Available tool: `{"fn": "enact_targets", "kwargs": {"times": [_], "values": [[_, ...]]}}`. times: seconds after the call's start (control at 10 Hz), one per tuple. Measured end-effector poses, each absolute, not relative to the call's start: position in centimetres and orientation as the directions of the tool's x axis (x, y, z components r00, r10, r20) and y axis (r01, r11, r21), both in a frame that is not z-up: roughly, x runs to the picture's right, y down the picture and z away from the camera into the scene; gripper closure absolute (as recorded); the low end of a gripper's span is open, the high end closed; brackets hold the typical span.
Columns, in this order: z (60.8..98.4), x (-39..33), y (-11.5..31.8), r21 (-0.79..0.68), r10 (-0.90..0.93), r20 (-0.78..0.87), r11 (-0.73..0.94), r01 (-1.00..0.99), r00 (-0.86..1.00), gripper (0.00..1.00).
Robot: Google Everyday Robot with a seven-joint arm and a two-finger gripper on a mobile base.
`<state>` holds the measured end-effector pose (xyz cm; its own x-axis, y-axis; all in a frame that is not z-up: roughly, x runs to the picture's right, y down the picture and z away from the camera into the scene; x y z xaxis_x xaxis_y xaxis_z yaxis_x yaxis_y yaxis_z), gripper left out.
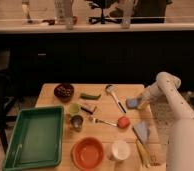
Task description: Place sponge in plastic cup
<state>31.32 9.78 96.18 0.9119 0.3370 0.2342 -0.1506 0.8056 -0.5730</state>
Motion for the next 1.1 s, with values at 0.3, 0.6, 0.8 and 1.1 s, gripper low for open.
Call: {"fn": "enact_targets", "kwargs": {"times": [0.3, 0.6, 0.8, 1.1], "values": [[93.0, 31.1, 8.6, -0.514, 0.302, 0.251, 0.847, -0.138, 0.92, 1.0], [88.0, 29.8, 5.1, -0.441, 0.254, 0.278, 0.891, -0.112, 0.926, 1.0], [85.6, 28.5, 3.7, -0.396, 0.211, 0.299, 0.915, -0.08, 0.931, 1.0], [85.0, 24.8, 2.9, -0.384, 0.17, 0.314, 0.923, -0.039, 0.934, 1.0]]}}
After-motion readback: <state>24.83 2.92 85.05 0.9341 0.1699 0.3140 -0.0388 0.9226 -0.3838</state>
